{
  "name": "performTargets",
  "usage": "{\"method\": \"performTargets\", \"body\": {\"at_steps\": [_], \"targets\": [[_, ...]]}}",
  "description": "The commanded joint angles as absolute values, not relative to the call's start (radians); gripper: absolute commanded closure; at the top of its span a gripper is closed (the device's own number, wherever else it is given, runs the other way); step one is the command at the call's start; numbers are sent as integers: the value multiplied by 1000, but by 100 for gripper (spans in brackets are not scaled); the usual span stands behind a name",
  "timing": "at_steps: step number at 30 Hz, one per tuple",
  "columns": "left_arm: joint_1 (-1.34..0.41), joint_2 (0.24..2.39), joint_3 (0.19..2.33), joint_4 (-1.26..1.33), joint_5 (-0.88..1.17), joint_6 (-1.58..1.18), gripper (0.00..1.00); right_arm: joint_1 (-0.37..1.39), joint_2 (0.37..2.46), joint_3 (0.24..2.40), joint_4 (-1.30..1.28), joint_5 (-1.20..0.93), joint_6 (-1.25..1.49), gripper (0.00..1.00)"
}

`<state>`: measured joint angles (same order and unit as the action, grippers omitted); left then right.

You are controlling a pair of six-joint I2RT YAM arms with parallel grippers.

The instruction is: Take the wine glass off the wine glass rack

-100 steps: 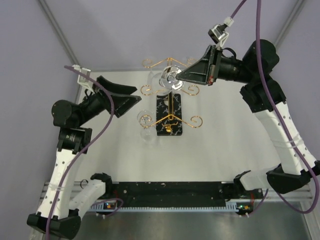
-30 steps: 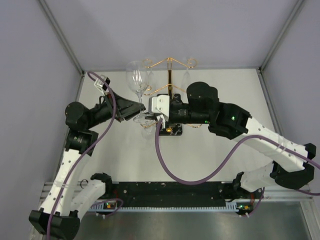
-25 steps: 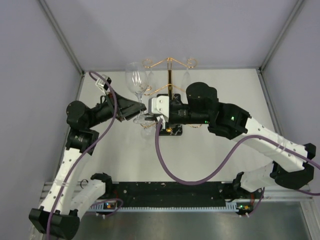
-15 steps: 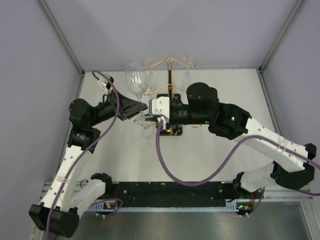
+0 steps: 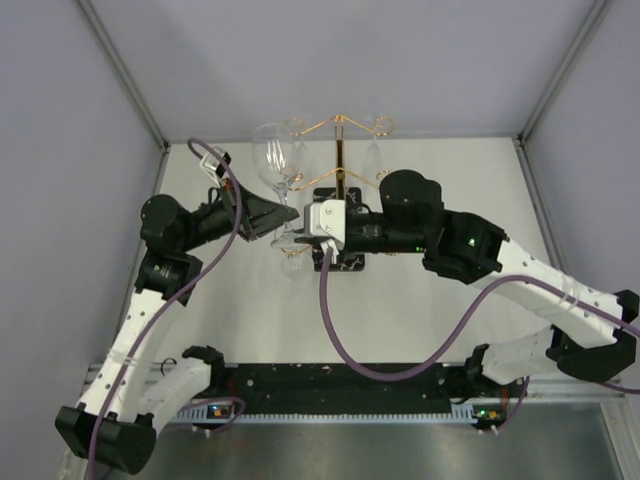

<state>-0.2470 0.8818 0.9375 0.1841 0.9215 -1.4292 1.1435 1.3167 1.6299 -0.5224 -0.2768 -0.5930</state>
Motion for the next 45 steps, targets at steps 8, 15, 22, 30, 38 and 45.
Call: {"method": "performTargets", "body": {"at_steps": [8, 15, 22, 30, 38, 45], "targets": [[-258, 903, 1032, 222, 891, -1292, 100, 1158, 1184, 1545, -474, -296, -440, 39], [-268, 919, 1071, 213, 923, -1198, 100, 1158, 1036, 1470, -474, -181, -318, 29], [-282, 893, 1091, 161, 1034, -997, 100, 1158, 1034, 1635, -667, -26, -63, 32], [-295, 724, 1037, 77, 1156, -757, 100, 1158, 1155, 1928, -916, 17, 132, 39], [-296, 549, 917, 20, 1275, -607, 100, 1158, 1359, 2270, -1074, -69, 242, 41], [-330, 502, 813, 5, 1327, -604, 100, 1158, 1414, 2373, -1123, -158, 294, 41]]}}
